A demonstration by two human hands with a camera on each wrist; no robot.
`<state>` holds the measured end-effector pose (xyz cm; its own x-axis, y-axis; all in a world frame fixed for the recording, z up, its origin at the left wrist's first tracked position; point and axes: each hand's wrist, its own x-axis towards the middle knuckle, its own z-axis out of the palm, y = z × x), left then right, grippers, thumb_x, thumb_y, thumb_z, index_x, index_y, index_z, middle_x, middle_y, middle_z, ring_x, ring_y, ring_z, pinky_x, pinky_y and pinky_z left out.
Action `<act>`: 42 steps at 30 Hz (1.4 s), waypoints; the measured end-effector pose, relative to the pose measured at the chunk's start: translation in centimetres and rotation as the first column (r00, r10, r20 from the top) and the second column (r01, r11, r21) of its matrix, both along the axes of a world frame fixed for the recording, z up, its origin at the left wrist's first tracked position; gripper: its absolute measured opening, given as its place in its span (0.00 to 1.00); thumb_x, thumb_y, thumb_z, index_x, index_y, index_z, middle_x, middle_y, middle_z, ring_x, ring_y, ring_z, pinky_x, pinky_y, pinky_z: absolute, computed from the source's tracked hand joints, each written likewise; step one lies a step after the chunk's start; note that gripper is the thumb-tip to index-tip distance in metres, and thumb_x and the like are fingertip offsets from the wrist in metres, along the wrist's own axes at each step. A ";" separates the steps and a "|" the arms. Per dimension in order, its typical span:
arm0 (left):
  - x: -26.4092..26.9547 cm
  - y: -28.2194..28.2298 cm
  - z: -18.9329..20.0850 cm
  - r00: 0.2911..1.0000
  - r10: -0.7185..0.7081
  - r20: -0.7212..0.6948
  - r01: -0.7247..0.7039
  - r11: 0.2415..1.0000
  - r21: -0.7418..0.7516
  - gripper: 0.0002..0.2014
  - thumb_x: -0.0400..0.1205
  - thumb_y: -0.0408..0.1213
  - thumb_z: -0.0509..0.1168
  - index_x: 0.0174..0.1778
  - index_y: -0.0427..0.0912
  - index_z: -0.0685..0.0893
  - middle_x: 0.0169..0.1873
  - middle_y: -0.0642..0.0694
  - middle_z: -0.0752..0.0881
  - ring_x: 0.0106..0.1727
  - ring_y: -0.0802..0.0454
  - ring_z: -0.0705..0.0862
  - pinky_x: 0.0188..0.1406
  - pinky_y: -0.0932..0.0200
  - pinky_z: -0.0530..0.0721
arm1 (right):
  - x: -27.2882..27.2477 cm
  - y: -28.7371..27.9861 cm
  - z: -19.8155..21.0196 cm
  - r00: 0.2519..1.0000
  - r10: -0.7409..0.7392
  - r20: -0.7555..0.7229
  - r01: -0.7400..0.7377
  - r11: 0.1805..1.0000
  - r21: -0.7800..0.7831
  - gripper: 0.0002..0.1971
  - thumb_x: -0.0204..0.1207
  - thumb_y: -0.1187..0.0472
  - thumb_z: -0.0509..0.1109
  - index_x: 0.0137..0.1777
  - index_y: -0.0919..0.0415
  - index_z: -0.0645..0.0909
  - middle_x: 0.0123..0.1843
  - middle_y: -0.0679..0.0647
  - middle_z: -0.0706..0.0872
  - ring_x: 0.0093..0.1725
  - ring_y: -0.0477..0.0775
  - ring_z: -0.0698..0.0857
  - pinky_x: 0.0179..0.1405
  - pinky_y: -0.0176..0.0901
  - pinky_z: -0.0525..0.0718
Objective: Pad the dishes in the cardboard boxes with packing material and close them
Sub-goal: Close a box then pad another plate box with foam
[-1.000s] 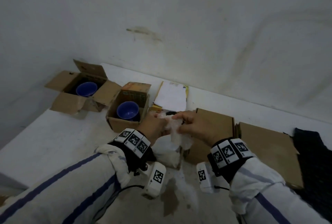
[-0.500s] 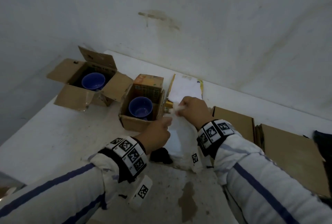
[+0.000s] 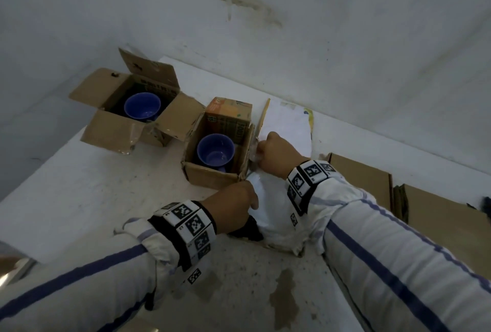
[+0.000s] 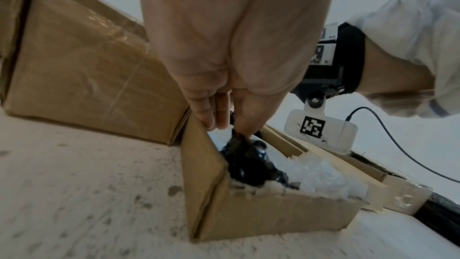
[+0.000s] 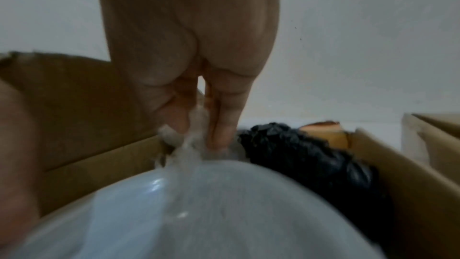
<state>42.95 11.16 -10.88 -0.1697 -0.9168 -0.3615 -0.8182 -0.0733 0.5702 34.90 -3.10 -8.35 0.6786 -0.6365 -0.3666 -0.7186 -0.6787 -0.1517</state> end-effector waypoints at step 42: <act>-28.6 -7.6 7.8 0.983 -0.134 -0.122 0.129 0.991 -0.042 0.14 0.81 0.32 0.59 0.61 0.44 0.83 0.62 0.46 0.83 0.62 0.48 0.80 0.59 0.59 0.77 | -35.5 3.6 7.5 0.575 -0.767 0.287 0.775 0.622 0.110 0.12 0.78 0.63 0.61 0.49 0.62 0.86 0.54 0.59 0.88 0.57 0.59 0.84 0.56 0.46 0.80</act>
<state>14.39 3.52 -3.03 -0.3314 -0.8948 -0.2991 -0.7419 0.0513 0.6685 -0.59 0.51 -0.83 -0.0074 -0.9746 -0.2240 -0.8993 0.1044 -0.4248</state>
